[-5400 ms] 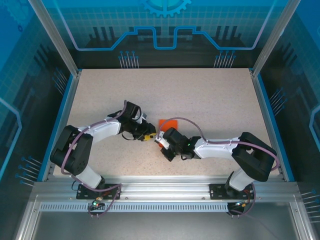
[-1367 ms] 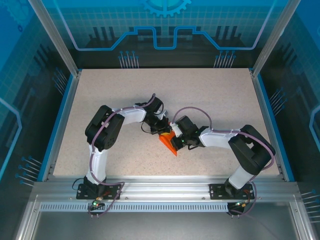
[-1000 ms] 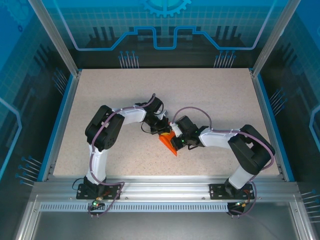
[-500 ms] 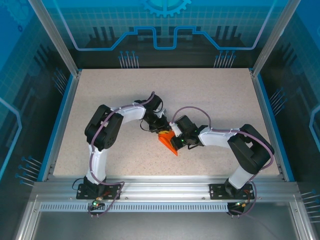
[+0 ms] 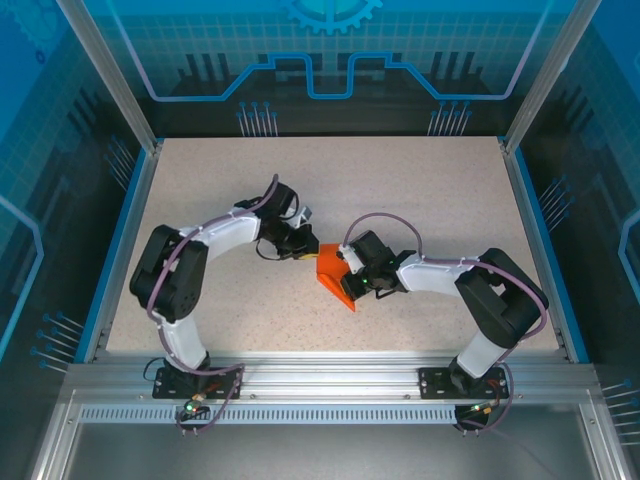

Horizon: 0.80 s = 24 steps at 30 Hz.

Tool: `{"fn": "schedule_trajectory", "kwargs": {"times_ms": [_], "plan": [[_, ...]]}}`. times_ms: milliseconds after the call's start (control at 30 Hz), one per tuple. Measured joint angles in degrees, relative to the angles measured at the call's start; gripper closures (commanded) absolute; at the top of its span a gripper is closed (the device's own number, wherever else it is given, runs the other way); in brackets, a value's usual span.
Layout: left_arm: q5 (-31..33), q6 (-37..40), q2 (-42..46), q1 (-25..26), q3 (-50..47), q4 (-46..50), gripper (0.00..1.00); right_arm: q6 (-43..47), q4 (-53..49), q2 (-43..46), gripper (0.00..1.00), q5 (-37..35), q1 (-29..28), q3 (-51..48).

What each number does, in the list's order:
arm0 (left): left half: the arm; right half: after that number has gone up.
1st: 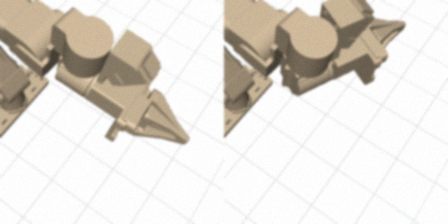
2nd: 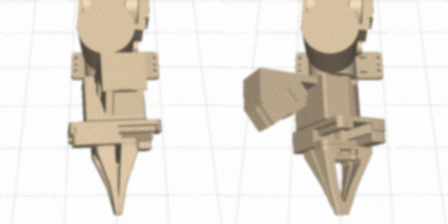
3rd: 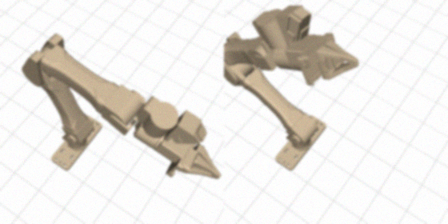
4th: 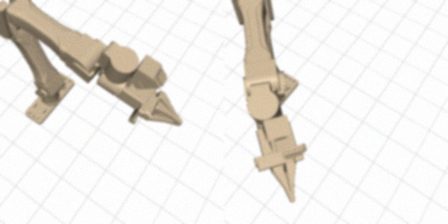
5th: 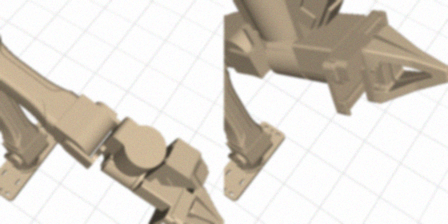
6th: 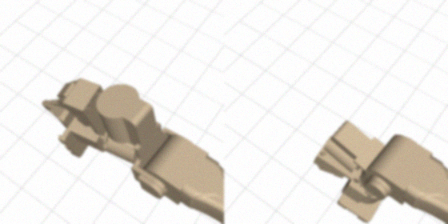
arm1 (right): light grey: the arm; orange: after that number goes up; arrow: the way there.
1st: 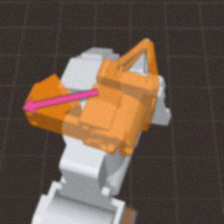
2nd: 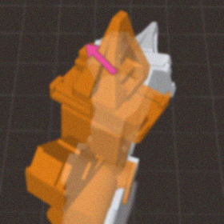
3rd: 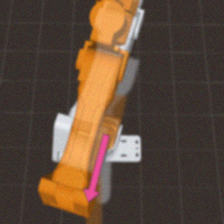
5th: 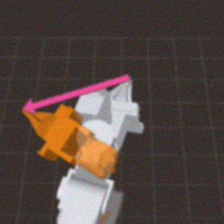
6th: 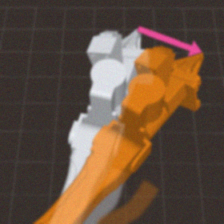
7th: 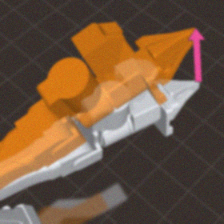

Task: Fold a paper plane with a square sheet of paper (fold left side to right side)
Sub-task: Third fold the triangle at the center of the table.

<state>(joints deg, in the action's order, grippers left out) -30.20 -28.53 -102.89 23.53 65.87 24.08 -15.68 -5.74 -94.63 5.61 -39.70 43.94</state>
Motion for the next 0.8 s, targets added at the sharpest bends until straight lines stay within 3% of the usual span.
{"fn": "schedule_trajectory", "kwargs": {"times_ms": [367, 800], "plan": [[-5.51, -2.56, 1.73, 6.01, -9.27, -9.31, 0.94, 0.02, -0.63, -0.17, 1.0, 0.0, 0.0, 0.42], [-5.66, -3.5, -3.91, 6.43, -9.57, -14.29, 0.96, 0.02, -0.68, -0.22, 1.0, 0.0, 0.0, 0.44]]}}
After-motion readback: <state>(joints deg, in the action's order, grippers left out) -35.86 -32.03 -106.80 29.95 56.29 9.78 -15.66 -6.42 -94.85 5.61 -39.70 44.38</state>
